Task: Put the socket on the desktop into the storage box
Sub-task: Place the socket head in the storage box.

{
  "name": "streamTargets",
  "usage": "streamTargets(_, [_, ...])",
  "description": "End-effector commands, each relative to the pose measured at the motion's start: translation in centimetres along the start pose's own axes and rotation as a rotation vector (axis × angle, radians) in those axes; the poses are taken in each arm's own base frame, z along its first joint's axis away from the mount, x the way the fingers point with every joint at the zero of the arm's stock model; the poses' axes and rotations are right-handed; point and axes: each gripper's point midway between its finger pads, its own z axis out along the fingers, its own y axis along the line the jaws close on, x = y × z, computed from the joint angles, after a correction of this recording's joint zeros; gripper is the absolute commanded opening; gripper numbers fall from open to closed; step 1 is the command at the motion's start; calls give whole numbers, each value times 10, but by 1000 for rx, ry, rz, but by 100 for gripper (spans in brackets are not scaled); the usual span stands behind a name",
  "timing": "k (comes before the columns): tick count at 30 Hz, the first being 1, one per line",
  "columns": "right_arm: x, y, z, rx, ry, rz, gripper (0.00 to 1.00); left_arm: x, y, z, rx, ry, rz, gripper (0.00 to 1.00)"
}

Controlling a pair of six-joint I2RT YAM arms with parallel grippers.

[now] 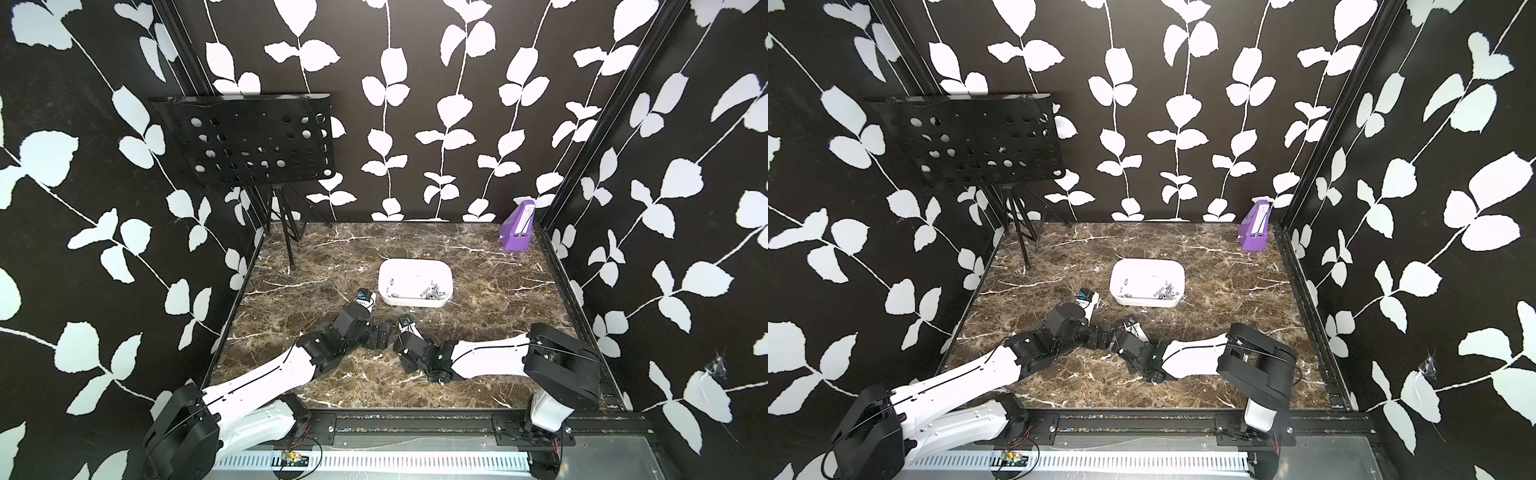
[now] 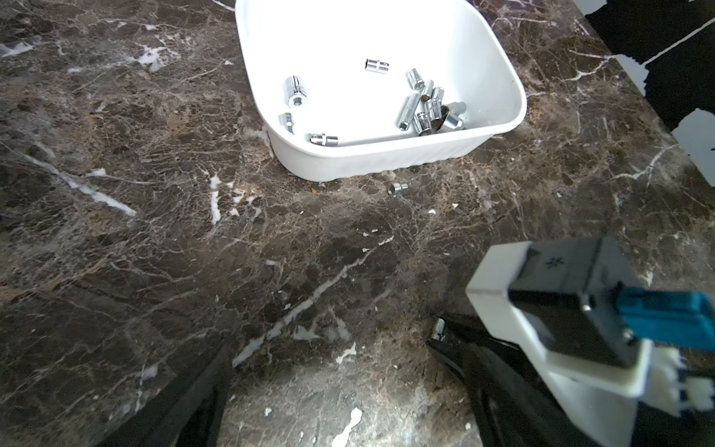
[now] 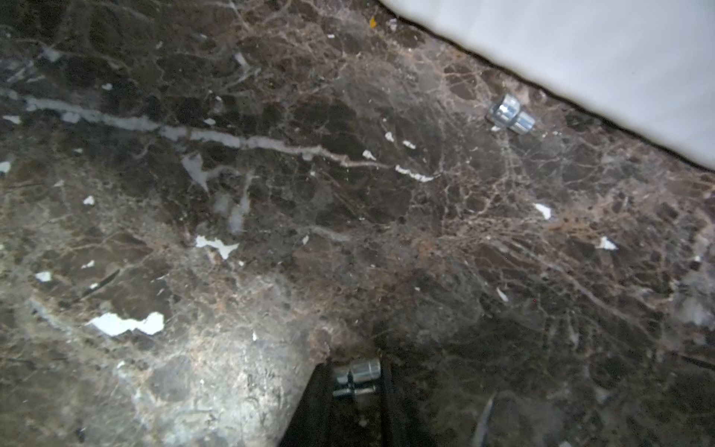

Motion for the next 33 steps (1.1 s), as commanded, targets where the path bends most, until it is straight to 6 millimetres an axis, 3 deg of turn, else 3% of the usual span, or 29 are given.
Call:
streamTargets(1, [0, -5, -5, 12, 12, 15, 20, 3, 3, -4, -7, -2, -4, 94])
streamTargets(7, [-17, -17, -27, 32, -26, 33, 19, 1, 3, -7, -6, -12, -7, 94])
streamTargets(15, [-82, -57, -78, 54, -144, 126, 19, 3, 3, -5, -5, -6, -8, 94])
streamTargets(18, [-111, -70, -84, 44, -167, 170, 20, 3, 2, -4, -6, -1, -7, 94])
streamTargets(23, [-148, -94, -69, 77, -162, 219, 20, 4, 2, -4, -5, 4, -6, 94])
streamTargets(33, [-182, -118, 5, 107, -73, 311, 20, 3, 0, -3, 3, 4, -13, 94])
